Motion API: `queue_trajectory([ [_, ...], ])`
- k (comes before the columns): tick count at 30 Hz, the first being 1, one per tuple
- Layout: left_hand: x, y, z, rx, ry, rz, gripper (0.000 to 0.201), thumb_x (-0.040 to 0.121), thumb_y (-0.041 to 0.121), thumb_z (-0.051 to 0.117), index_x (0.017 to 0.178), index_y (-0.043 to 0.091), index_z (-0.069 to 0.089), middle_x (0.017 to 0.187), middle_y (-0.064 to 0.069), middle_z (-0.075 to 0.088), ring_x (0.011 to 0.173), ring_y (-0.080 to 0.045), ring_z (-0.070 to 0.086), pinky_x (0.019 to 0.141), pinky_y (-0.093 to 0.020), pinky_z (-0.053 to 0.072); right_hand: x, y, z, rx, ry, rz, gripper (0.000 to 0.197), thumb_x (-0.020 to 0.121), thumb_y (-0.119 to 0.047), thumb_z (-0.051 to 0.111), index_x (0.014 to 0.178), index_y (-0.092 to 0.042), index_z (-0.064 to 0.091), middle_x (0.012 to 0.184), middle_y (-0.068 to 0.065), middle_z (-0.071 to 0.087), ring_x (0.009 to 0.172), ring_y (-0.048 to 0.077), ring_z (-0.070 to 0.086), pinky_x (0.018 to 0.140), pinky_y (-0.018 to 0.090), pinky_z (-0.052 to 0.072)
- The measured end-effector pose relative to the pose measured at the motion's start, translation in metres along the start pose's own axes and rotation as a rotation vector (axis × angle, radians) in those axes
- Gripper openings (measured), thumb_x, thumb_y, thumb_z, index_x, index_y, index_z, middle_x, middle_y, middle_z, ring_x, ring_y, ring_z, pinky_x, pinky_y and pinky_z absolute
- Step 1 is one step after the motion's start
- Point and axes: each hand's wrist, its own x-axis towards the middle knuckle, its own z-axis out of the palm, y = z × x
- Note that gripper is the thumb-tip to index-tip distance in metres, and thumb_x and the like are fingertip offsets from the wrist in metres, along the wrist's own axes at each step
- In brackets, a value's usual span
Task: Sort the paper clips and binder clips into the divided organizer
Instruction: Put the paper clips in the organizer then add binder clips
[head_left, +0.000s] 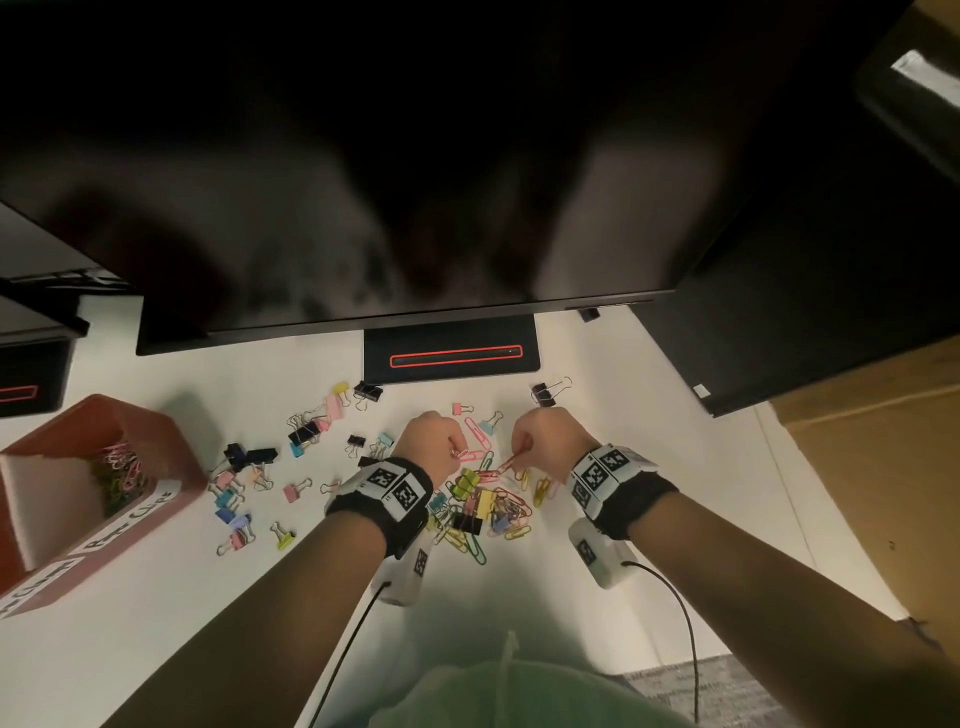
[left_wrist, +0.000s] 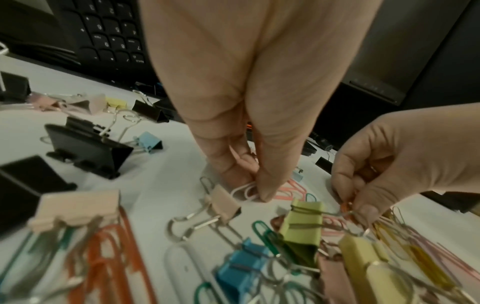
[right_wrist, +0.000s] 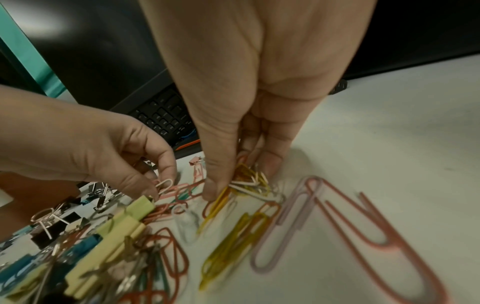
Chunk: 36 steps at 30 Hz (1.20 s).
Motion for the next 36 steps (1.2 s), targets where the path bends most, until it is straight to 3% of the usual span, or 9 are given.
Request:
queue_trajectory([
  [10, -0.006, -0.001, -0.005, 0.088, -0.098, 0.087, 0.021, 0.086, 0.009, 0.058, 0.106, 0.008, 0.066, 0.107, -0.009, 0.065, 0.098, -0.022, 0.061, 0.089, -0.028, 0.049, -0.008, -0.011, -0.01, 0.002, -0.044, -0.039, 0.016, 0.082, -0.019, 0.068, 0.094, -0.009, 0.071, 0.095, 0.004, 0.068, 0.082, 0.013, 0.056, 0.075, 0.023, 0.046],
  [13, -0.013, -0.006, -0.018, -0.053, -0.015, 0.069, 0.018, 0.086, 0.009, 0.06, 0.102, 0.01, 0.067, 0.1, -0.007, 0.067, 0.09, -0.017, 0.061, 0.083, -0.023, 0.049, -0.017, -0.019, -0.019, 0.026, 0.019, -0.077, 0.016, 0.081, -0.019, 0.068, 0.093, -0.01, 0.072, 0.089, 0.002, 0.068, 0.08, 0.011, 0.057, 0.079, 0.027, 0.05],
  [16, -0.031, -0.018, -0.05, -0.25, 0.095, 0.092, 0.011, 0.085, 0.015, 0.063, 0.095, 0.015, 0.066, 0.09, 0.0, 0.066, 0.084, -0.012, 0.061, 0.078, -0.019, 0.048, -0.023, -0.04, -0.029, 0.079, 0.104, -0.15, 0.011, 0.079, -0.016, 0.071, 0.088, -0.011, 0.073, 0.077, -0.011, 0.061, 0.071, 0.0, 0.053, 0.072, 0.016, 0.043],
  [18, -0.048, -0.037, -0.078, -0.385, 0.182, 0.083, 0.005, 0.083, 0.014, 0.066, 0.087, 0.017, 0.066, 0.085, -0.001, 0.067, 0.081, -0.014, 0.062, 0.078, -0.023, 0.05, -0.024, -0.068, -0.035, 0.083, 0.125, -0.215, 0.009, 0.078, -0.016, 0.072, 0.086, -0.011, 0.073, 0.074, -0.014, 0.057, 0.067, -0.004, 0.05, 0.068, 0.012, 0.04],
  [22, -0.091, -0.103, -0.131, -0.55, 0.352, -0.028, 0.016, 0.079, 0.007, 0.068, 0.075, 0.022, 0.064, 0.079, -0.006, 0.067, 0.077, -0.021, 0.062, 0.076, -0.031, 0.05, -0.007, -0.15, -0.029, 0.054, 0.199, -0.399, 0.009, 0.074, -0.019, 0.076, 0.079, -0.013, 0.074, 0.076, -0.004, 0.059, 0.069, 0.01, 0.053, 0.07, 0.025, 0.045],
  [25, -0.132, -0.158, -0.162, -0.608, 0.503, -0.153, 0.013, 0.081, 0.008, 0.067, 0.074, 0.018, 0.063, 0.072, -0.002, 0.064, 0.065, -0.018, 0.056, 0.062, -0.023, 0.043, 0.015, -0.223, -0.008, 0.082, 0.228, -0.515, 0.01, 0.072, -0.02, 0.077, 0.078, -0.014, 0.073, 0.071, -0.005, 0.056, 0.067, 0.011, 0.052, 0.067, 0.023, 0.042],
  [30, -0.164, -0.237, -0.187, -0.578, 0.648, -0.369, 0.008, 0.076, 0.019, 0.072, 0.072, 0.019, 0.065, 0.072, 0.003, 0.067, 0.072, -0.016, 0.062, 0.081, -0.038, 0.054, 0.058, -0.338, 0.049, 0.195, 0.173, -0.59, 0.011, 0.072, -0.014, 0.077, 0.08, -0.009, 0.07, 0.071, -0.003, 0.06, 0.061, 0.003, 0.049, 0.061, 0.007, 0.037],
  [33, -0.164, -0.254, -0.189, -0.685, 0.61, -0.415, 0.009, 0.079, 0.008, 0.068, 0.087, 0.004, 0.067, 0.085, -0.01, 0.069, 0.083, -0.024, 0.064, 0.089, -0.04, 0.053, 0.076, -0.378, 0.081, 0.185, 0.141, -0.512, 0.019, 0.079, -0.016, 0.072, 0.095, -0.008, 0.067, 0.093, 0.01, 0.068, 0.083, 0.019, 0.06, 0.082, 0.028, 0.049],
  [36, -0.162, -0.261, -0.191, -0.57, 0.57, -0.422, 0.02, 0.087, 0.008, 0.059, 0.106, 0.007, 0.064, 0.106, -0.005, 0.067, 0.1, -0.019, 0.061, 0.098, -0.033, 0.047, 0.08, -0.387, 0.097, 0.088, 0.085, -0.442, 0.036, 0.087, -0.026, 0.062, 0.119, -0.011, 0.056, 0.11, 0.01, 0.065, 0.101, 0.023, 0.06, 0.086, 0.026, 0.044],
])
